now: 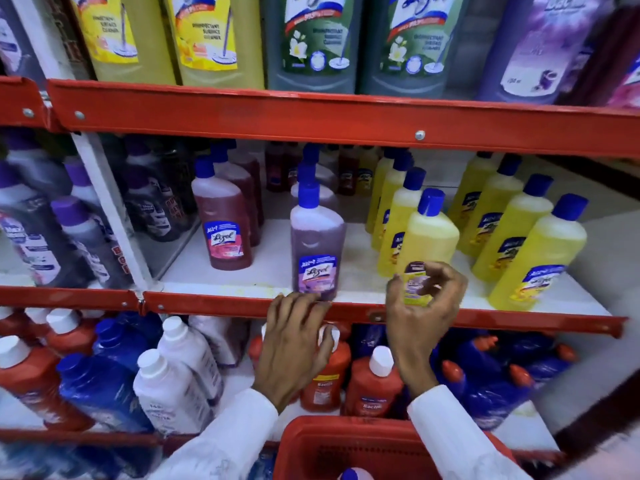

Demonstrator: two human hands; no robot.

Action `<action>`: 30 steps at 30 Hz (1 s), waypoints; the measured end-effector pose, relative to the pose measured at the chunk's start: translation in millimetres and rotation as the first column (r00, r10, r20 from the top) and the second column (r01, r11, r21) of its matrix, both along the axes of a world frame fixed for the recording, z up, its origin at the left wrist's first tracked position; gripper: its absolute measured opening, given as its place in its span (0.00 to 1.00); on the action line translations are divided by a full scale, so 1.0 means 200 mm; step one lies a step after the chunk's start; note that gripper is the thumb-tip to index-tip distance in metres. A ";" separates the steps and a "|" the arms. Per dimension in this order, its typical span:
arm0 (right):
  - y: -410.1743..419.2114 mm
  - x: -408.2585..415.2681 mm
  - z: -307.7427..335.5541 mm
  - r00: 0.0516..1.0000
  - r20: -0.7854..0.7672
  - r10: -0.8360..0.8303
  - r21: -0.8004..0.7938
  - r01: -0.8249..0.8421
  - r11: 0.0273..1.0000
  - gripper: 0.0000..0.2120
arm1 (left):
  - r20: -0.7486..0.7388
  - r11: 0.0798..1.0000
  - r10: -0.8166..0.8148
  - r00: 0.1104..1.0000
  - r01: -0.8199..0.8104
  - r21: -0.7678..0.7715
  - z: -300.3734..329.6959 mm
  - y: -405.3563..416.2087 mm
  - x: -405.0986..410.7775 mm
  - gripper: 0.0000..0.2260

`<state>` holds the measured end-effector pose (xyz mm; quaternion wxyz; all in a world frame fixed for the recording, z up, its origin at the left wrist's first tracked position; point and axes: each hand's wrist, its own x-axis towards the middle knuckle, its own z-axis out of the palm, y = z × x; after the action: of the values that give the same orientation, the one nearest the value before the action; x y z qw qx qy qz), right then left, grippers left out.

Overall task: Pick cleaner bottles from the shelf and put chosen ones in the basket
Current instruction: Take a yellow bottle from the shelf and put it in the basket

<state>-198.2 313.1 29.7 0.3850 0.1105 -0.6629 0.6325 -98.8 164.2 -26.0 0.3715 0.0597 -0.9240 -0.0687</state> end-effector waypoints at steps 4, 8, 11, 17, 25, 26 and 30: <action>0.09 -0.13 0.00 0.986 0.119 -0.118 0.077 0.109 0.991 0.39 | 0.115 0.995 -0.095 0.989 0.094 0.012 0.06 0.18 -0.12 0.19; 0.05 -0.22 0.06 0.946 0.324 -0.003 0.229 -0.075 0.971 0.54 | 0.285 0.996 -0.086 0.955 0.075 0.049 0.12 0.26 -0.20 0.23; 0.08 -0.32 0.09 0.922 0.359 0.142 0.176 -0.217 0.960 0.49 | 0.345 0.998 -0.056 0.937 0.046 0.037 0.13 0.30 -0.22 0.21; 0.20 -0.36 0.15 0.845 0.329 0.421 -0.103 -0.412 0.906 0.42 | 0.332 0.998 -0.022 0.943 -0.001 0.070 0.08 0.30 -0.24 0.22; 0.41 -0.28 0.38 0.633 0.171 0.755 -0.255 -0.712 0.654 0.34 | 0.221 0.995 -0.017 0.975 -0.006 0.102 0.02 0.30 -0.27 0.23; 0.41 -0.25 0.40 0.683 0.190 0.706 -0.193 -0.679 0.709 0.36 | 0.216 0.995 -0.018 0.976 -0.004 0.099 0.02 0.30 -0.27 0.23; 0.40 -0.12 0.42 0.917 0.183 0.353 0.137 -0.380 0.915 0.42 | 0.246 0.992 -0.015 0.969 -0.016 0.121 0.06 0.32 -0.24 0.24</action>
<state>-221.5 393.4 113.0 0.1960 0.2162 -0.7096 0.6414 -147.3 227.6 -14.4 0.2495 0.0907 -0.9570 -0.1171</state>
